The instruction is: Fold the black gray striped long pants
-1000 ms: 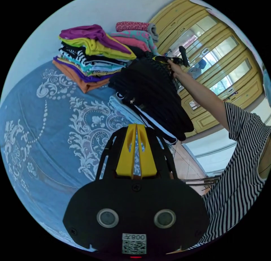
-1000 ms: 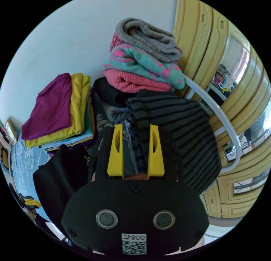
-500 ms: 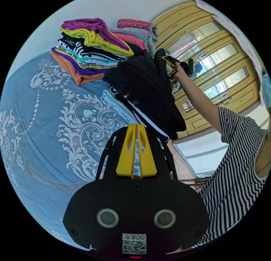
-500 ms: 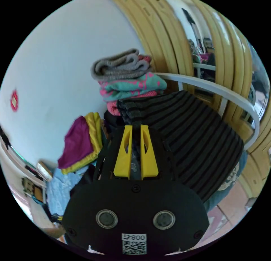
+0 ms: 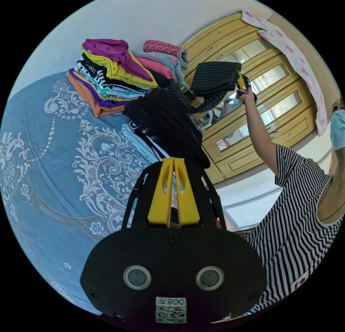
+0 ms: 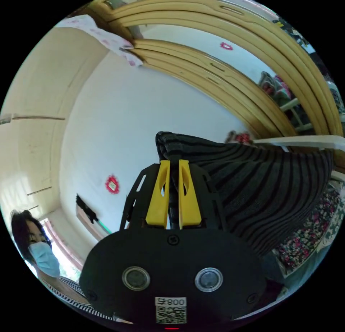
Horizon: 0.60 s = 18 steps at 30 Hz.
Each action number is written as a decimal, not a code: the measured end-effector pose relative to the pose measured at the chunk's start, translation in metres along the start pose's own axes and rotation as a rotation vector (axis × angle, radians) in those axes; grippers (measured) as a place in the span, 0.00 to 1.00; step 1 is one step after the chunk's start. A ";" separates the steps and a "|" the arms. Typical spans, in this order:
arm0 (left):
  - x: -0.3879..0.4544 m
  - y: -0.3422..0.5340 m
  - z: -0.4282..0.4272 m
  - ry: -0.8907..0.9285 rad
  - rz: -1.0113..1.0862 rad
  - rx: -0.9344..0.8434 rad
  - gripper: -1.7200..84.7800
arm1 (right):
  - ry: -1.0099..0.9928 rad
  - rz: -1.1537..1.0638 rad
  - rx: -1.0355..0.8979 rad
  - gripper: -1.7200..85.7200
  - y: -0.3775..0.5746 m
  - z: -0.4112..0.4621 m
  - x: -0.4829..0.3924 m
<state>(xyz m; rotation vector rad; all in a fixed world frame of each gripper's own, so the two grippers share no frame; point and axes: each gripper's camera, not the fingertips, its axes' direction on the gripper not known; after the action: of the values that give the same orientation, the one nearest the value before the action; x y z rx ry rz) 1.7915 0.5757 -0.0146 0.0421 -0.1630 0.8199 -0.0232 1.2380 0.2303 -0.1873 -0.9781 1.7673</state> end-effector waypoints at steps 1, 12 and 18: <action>-0.001 0.019 -0.011 0.000 0.007 0.017 0.02 | -0.024 -0.013 0.002 0.05 -0.005 0.001 -0.011; -0.005 0.210 -0.164 -0.061 0.077 0.293 0.03 | -0.443 -0.267 -0.085 0.05 -0.061 0.063 -0.304; 0.001 0.343 -0.267 -0.116 0.118 0.471 0.09 | -0.583 -0.334 -0.218 0.05 -0.033 0.085 -0.439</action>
<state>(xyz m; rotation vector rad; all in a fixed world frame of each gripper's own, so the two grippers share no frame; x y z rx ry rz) 1.5753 0.8373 -0.2865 0.5279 -0.0793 0.9606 0.1426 0.8258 0.1689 0.3597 -1.5222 1.4235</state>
